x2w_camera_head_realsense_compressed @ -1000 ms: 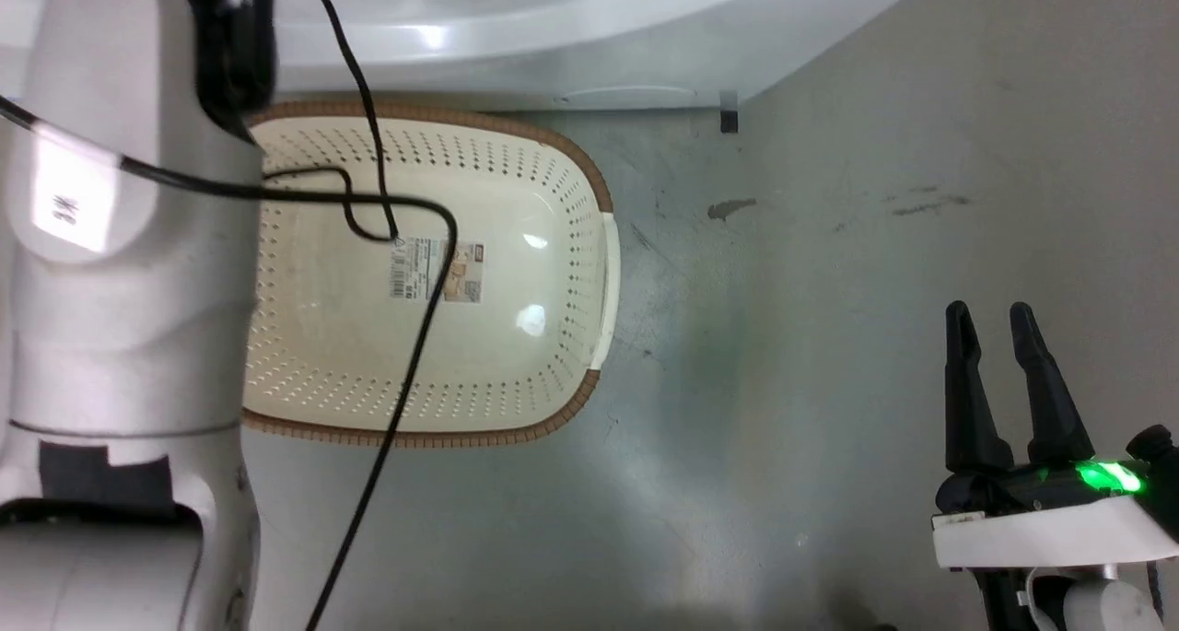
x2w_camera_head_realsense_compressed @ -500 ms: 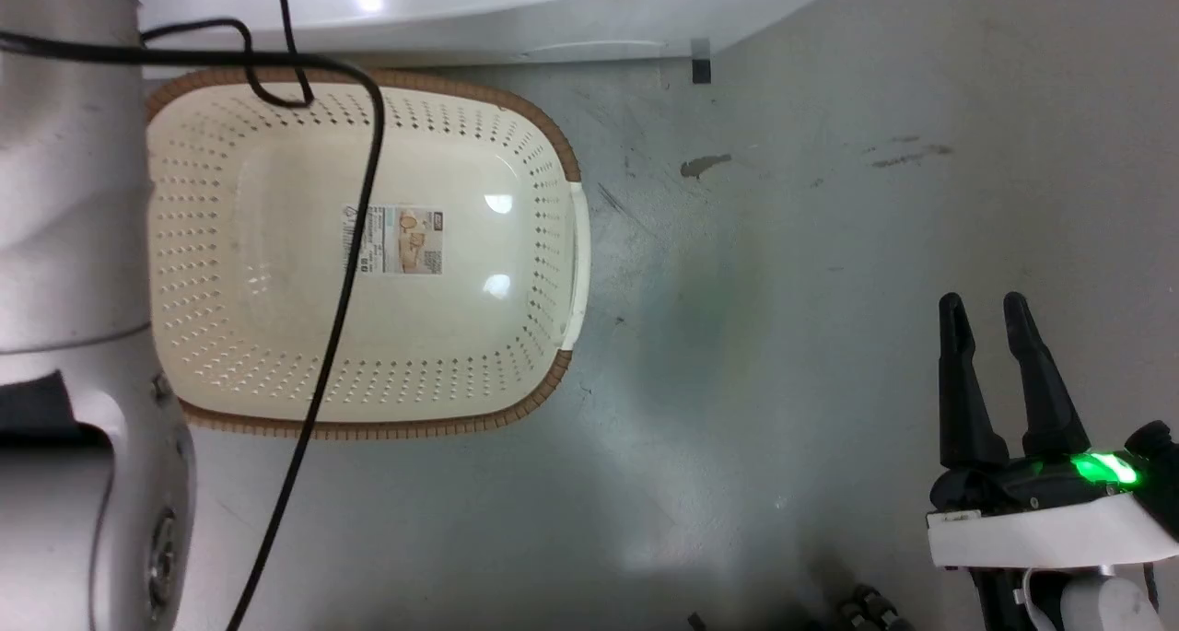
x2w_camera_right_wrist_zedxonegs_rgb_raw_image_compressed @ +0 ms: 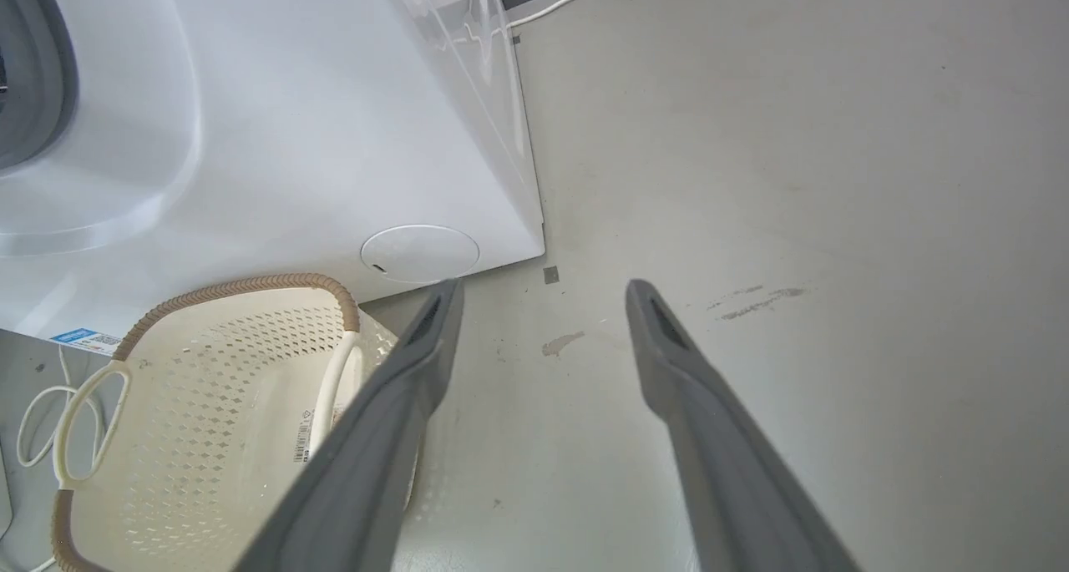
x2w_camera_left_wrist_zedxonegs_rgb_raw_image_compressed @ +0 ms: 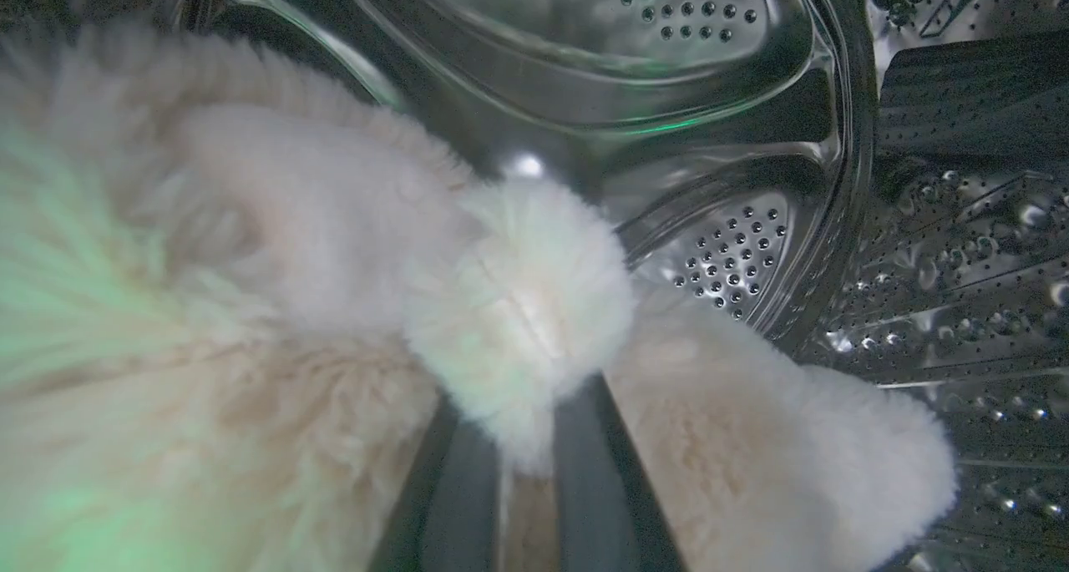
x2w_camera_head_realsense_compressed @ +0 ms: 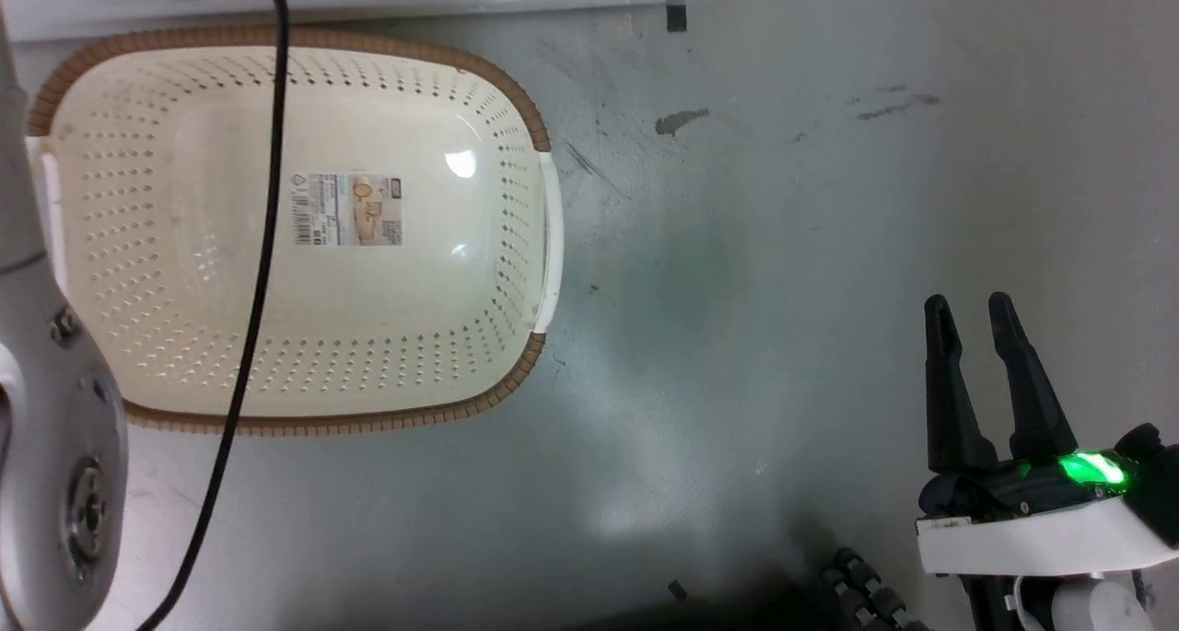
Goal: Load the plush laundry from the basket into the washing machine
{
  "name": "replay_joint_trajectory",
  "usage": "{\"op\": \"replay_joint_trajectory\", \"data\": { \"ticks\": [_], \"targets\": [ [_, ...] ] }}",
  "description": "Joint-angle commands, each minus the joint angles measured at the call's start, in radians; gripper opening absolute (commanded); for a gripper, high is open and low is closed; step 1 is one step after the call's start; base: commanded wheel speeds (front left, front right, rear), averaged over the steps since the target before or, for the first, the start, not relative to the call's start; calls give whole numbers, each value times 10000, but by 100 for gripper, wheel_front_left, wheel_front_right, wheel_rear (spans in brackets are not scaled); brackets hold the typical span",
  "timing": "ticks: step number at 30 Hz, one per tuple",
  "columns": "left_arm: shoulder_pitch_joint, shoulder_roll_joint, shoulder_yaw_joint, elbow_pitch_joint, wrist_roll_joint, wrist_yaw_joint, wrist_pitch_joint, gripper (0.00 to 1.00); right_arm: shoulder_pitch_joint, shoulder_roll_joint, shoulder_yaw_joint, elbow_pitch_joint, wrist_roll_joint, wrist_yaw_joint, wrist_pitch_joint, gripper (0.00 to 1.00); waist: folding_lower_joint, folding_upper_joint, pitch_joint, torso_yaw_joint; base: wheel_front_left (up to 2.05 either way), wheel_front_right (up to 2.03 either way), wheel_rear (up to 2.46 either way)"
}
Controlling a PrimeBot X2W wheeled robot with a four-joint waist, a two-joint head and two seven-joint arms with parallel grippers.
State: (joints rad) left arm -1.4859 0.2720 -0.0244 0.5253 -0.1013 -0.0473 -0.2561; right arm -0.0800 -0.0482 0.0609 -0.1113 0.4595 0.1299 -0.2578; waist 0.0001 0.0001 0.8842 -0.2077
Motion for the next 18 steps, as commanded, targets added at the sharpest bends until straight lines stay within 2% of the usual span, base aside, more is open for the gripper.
{"op": "replay_joint_trajectory", "data": {
  "ticks": [1,11,16,18],
  "targets": [
    [-359,36,-17,24,95,-81,-57,0,115,-20,26,-73,67,8,-40,100,-1,-1,111,-71,0,0,0],
    [-963,91,-352,642,392,-251,-57,0,188,-20,220,-91,237,8,-40,100,-1,-1,332,-341,0,0,0],
    [-1100,144,-343,1262,398,-193,-57,0,250,-20,175,-121,267,8,-40,100,-1,-1,369,-373,0,0,0],
    [-1250,138,-246,2027,274,-113,-54,0,308,-20,122,-141,268,8,-40,100,-1,-1,362,-347,0,0,0]
  ]
}}
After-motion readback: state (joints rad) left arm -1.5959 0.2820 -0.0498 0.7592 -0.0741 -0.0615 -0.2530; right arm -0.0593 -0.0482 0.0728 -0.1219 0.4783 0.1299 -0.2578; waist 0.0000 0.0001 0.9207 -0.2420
